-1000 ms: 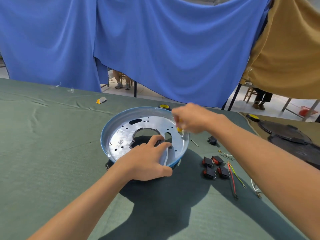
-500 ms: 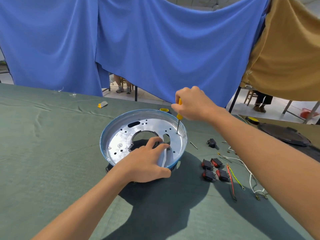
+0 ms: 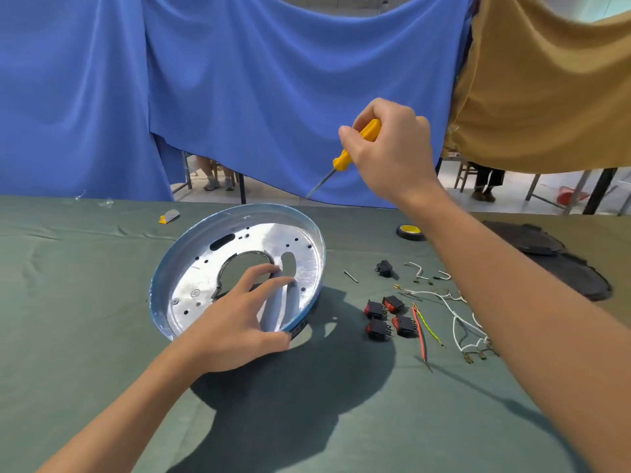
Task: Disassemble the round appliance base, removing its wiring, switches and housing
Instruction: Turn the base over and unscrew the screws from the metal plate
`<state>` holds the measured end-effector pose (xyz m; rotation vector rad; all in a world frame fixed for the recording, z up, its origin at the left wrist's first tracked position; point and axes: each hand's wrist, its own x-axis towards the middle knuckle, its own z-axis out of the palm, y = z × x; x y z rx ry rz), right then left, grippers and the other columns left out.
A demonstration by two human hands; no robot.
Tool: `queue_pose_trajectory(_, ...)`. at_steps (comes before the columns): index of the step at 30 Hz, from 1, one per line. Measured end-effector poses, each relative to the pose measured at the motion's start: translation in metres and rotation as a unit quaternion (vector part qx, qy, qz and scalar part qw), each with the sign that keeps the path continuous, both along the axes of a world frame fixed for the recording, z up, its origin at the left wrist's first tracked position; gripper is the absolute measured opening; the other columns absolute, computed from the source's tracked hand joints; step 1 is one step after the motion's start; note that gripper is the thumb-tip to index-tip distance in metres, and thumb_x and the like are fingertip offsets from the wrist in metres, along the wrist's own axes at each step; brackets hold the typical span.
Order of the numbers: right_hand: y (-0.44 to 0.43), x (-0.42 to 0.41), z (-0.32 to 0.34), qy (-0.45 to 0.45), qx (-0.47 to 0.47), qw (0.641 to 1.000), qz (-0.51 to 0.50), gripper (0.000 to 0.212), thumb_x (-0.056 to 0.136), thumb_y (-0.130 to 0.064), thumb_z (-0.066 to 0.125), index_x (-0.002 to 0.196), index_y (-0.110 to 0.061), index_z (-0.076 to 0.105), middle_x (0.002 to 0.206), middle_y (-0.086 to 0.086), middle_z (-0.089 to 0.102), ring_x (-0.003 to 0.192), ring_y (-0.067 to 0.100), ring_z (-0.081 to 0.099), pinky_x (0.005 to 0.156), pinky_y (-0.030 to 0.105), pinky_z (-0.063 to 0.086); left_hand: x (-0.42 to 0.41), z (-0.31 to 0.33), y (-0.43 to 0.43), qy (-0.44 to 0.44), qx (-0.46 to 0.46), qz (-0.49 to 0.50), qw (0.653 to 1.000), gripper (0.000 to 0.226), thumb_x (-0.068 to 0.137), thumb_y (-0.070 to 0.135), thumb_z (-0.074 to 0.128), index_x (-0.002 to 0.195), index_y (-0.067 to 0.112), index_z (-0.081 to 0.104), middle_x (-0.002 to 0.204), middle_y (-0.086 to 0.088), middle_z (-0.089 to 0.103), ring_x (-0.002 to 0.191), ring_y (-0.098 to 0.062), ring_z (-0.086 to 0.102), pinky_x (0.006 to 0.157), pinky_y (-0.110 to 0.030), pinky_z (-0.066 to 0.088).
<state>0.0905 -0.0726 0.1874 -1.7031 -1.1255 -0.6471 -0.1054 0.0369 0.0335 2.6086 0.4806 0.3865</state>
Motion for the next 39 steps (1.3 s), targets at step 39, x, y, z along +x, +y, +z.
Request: queue_pose_trajectory(39, 0.077, 0.03, -0.154, 0.226, -0.414, 0.881, -0.028, 0.017, 0.083, -0.013, 0.066, 0.07, -0.007, 0.057, 0.076, 0.011, 0.058, 0.065, 0.022, 0.047, 0.055, 0.034, 0.04, 0.036, 0.015, 0.04, 0.138, -0.036, 0.061, 0.988, 0.08, 0.06, 0.058, 0.054, 0.135, 0.032, 0.044, 0.138, 0.015, 0.03, 0.115, -0.016, 0.044, 0.091, -0.035, 0.04)
